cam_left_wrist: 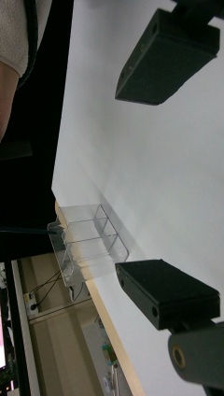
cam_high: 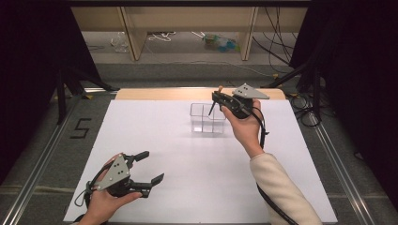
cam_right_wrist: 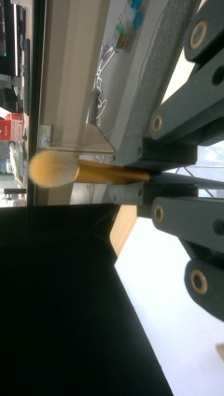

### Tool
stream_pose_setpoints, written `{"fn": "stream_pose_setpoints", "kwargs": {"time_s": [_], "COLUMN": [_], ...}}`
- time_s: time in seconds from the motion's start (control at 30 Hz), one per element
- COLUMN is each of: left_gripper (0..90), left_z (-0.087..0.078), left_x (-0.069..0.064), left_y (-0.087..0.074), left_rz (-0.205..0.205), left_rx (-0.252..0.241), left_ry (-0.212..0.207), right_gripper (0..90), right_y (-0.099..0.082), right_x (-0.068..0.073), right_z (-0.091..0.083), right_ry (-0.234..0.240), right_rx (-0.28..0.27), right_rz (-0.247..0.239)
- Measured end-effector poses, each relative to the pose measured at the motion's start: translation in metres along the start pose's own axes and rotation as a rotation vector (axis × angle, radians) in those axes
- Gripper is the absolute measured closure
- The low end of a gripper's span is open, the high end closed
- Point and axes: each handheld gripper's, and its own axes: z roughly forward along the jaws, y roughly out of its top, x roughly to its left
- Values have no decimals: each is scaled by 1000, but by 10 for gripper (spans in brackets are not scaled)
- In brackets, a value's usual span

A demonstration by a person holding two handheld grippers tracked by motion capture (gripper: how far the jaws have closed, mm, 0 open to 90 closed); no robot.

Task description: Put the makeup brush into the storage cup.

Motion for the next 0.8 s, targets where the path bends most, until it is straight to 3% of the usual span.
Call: {"fn": "stream_pose_setpoints", "kwargs": {"time_s": [0.57,0.6,0.8], "left_gripper": [141,141,141], "left_z": [0,0,0], "left_x": [0,-2,-1], "left_y": [0,-1,0], "left_rz": [-2,-24,-13], "left_rx": [0,5,8], "left_ry": [0,-7,-9], "right_gripper": [839,839,839], "right_y": [4,4,5], "right_x": [-4,-4,-5], "right_z": [1,1,4], "right_ry": [-10,-11,-17], "right_rx": [-18,-19,-27], "right_rz": [0,-2,-6]}}
